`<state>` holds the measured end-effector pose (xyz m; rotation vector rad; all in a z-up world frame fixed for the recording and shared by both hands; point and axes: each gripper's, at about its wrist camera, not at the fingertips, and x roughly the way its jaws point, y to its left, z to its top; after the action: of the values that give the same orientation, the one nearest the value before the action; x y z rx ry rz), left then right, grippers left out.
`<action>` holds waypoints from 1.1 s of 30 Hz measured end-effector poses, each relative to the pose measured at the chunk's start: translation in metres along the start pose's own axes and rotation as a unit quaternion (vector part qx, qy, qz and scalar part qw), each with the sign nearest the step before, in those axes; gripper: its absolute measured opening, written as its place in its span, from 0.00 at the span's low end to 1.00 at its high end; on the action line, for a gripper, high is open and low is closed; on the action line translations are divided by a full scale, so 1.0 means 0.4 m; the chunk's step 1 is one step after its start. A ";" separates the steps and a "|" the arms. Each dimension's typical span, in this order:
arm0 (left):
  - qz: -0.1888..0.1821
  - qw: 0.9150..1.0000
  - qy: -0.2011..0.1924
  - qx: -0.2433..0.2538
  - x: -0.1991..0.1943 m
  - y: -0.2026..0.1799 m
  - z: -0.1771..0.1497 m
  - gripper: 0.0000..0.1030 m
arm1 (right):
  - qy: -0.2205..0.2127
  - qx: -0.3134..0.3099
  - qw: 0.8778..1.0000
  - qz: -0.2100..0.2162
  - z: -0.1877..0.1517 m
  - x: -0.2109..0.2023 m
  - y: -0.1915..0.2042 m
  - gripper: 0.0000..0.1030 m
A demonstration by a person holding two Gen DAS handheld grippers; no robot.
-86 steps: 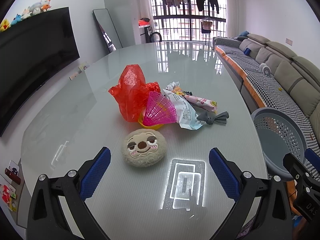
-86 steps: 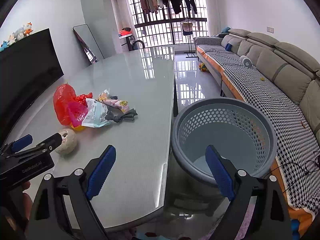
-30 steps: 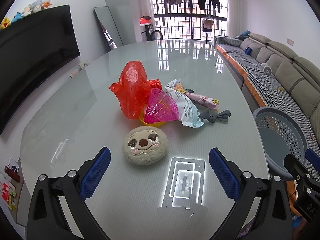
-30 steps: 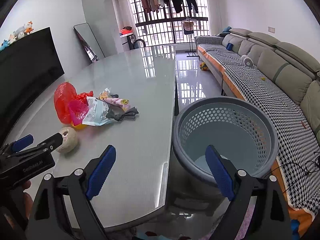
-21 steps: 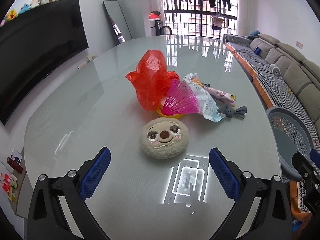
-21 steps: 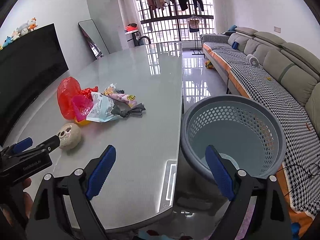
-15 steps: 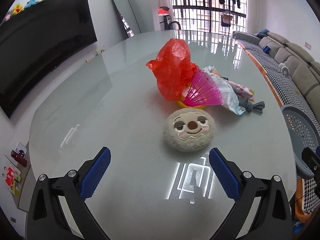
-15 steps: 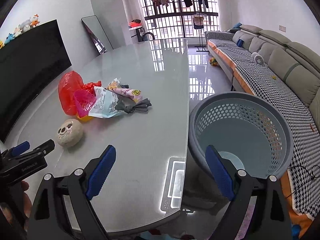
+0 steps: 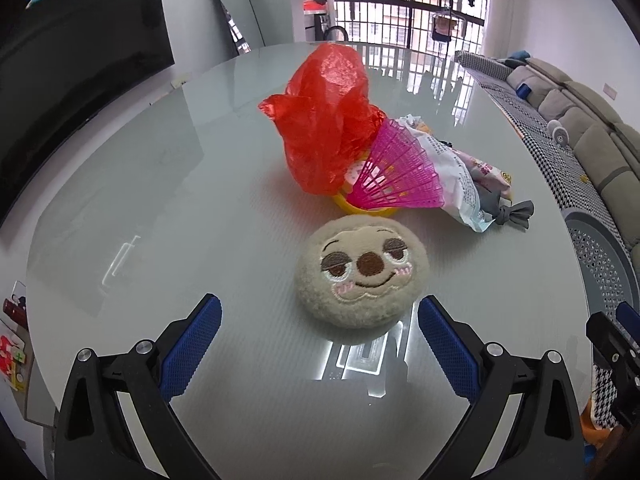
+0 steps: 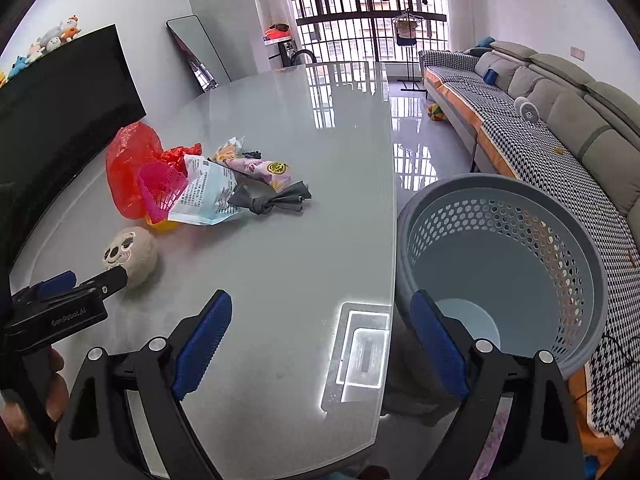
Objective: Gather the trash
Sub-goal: 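Reach the left tool to the plush sloth ball and close on it, then grasp the pink candy wrapper with the right tool while the left tool holds the sloth ball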
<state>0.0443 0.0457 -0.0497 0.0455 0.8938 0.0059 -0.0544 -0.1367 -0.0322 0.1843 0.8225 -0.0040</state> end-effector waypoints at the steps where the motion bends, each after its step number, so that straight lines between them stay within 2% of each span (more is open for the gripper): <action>1: -0.003 1.000 0.001 0.002 0.007 -0.007 0.006 0.94 | 0.001 0.001 1.000 -0.001 0.002 0.003 -0.002 0.84; 10: -0.008 1.000 0.009 0.001 0.058 -0.035 0.038 0.93 | 0.006 0.012 1.000 -0.010 0.028 0.022 -0.026 0.84; 11: -0.009 1.000 0.009 0.001 0.061 -0.035 0.037 0.90 | 0.006 0.012 1.000 -0.011 0.031 0.025 -0.027 0.84; 12: -0.010 1.000 0.011 0.001 0.065 -0.035 0.037 0.81 | 0.007 0.012 1.000 -0.011 0.034 0.028 -0.028 0.84; 15: -0.019 1.000 0.022 -0.001 0.078 -0.037 0.043 0.70 | 0.009 0.011 1.000 -0.010 0.042 0.036 -0.023 0.84; 21: -0.028 0.999 0.015 0.005 0.063 -0.030 0.021 0.66 | 0.007 0.004 1.000 -0.004 0.060 0.044 -0.009 0.84; 28: -0.009 1.000 -0.009 0.008 0.015 -0.016 0.030 0.66 | 0.014 -0.005 1.000 0.009 0.084 0.079 0.004 0.84; 33: 0.000 1.000 -0.030 0.001 -0.019 -0.011 0.042 0.66 | 0.010 -0.012 1.000 0.008 0.132 0.113 0.006 0.84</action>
<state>0.0525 0.0403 -0.0334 0.0472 0.8341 0.0034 0.0150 -0.1400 -0.0296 0.1684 0.8411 0.0222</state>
